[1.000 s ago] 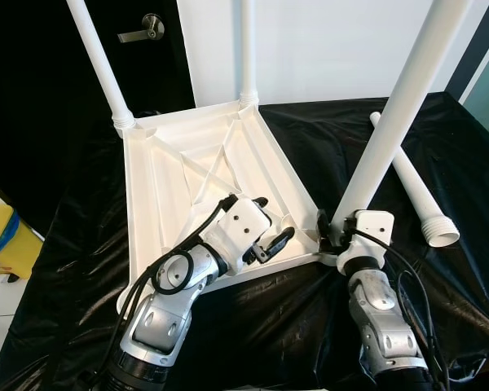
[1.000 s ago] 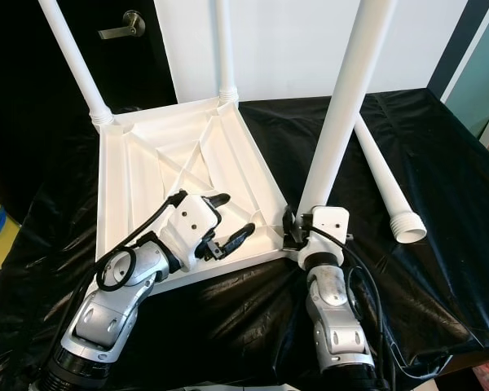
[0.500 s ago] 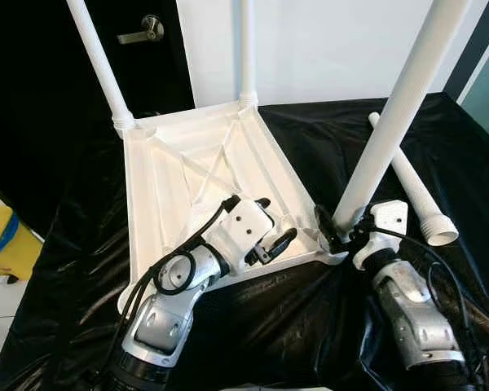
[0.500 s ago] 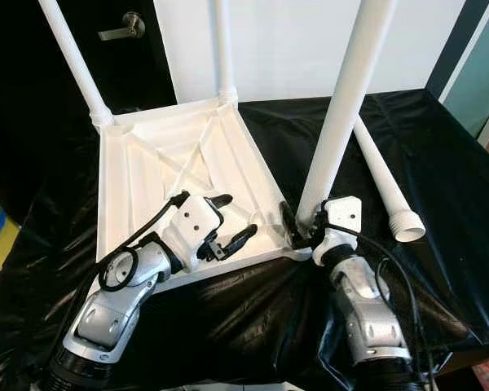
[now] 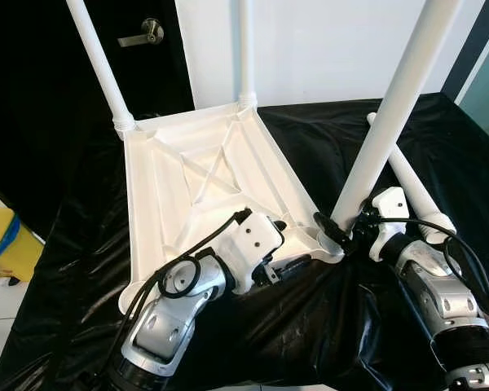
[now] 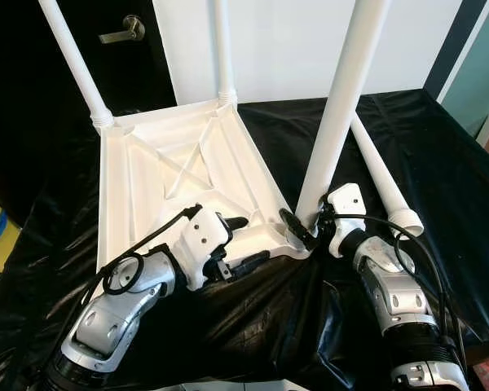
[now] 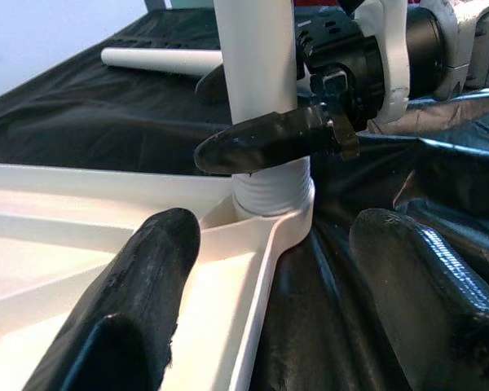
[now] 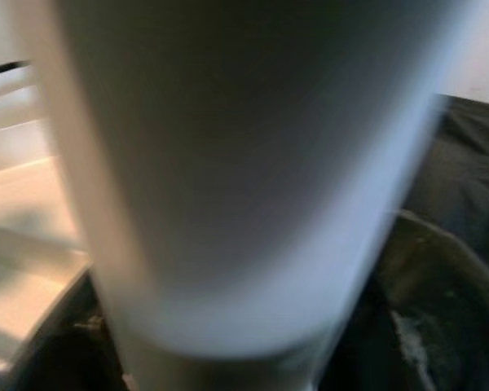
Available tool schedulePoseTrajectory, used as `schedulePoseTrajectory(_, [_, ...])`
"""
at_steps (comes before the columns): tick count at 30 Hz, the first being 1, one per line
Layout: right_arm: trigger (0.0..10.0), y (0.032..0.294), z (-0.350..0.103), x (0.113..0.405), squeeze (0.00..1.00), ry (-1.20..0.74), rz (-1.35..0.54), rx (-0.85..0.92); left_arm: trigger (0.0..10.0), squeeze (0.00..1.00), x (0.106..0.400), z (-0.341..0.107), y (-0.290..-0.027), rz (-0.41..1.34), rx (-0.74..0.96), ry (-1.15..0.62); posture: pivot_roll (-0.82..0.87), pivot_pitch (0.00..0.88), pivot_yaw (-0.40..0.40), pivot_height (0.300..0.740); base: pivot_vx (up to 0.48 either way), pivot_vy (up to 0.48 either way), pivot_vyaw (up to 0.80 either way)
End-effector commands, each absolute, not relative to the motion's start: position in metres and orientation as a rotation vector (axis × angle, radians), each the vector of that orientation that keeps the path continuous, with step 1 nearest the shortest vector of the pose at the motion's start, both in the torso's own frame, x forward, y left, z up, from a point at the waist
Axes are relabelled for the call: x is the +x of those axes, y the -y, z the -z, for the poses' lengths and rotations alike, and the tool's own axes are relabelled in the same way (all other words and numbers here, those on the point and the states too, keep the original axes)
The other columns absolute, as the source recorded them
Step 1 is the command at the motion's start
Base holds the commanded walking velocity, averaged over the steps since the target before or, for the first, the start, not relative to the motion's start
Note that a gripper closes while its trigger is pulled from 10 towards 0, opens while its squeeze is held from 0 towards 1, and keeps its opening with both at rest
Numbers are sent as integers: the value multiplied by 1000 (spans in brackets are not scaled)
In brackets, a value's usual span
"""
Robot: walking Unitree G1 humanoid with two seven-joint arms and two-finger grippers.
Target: Building children table
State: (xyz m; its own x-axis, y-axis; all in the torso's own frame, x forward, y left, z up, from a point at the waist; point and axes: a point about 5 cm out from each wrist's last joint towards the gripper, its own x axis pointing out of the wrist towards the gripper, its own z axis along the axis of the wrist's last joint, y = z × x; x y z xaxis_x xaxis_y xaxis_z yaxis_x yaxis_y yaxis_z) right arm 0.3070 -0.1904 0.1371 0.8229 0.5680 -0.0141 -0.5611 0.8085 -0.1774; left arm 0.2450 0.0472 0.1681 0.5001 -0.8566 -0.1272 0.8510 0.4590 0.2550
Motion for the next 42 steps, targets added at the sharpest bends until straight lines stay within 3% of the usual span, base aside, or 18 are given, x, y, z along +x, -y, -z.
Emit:
schedulePoseTrajectory(1, [510,191,-135,309,0,29,-634,-180,10000,0,242,-166,-47,1086,313,1,-53,49,26,740,0,0,0])
schedulePoseTrajectory(3, [0,191,-134,310,0,26,-648,-176,10000,0,242,-165,-47,1083,316,-2,-50,49,26,740,0,0,0])
schedulePoseTrajectory(15, [0,195,-125,308,0,-2,-648,-125,10000,0,240,-165,-50,1078,323,-26,-43,54,22,740,0,0,0])
schedulePoseTrajectory(16, [2078,195,-122,307,0,-8,-633,-119,10000,0,240,-165,-50,1076,324,-27,-46,55,23,740,0,0,0])
schedulePoseTrajectory(18, [2078,195,-122,307,0,-8,-633,-119,10000,0,240,-165,-50,1076,324,-27,-46,55,23,740,0,0,0])
schedulePoseTrajectory(19, [10000,195,-119,306,0,-18,-609,-108,10000,0,240,-165,-51,1074,326,-27,-49,54,24,740,0,0,0])
schedulePoseTrajectory(32, [10000,184,-99,298,0,-94,-237,-106,10000,0,240,-165,-49,1081,328,-13,-54,45,13,740,0,0,0])
schedulePoseTrajectory(37, [10000,172,-93,289,0,-147,186,21,10000,0,240,-164,-47,1085,327,-16,-62,27,3,740,0,0,0])
schedulePoseTrajectory(42, [10000,154,-93,286,0,-157,228,90,10000,0,241,-165,-45,1089,326,-13,-64,23,6,740,0,0,0])
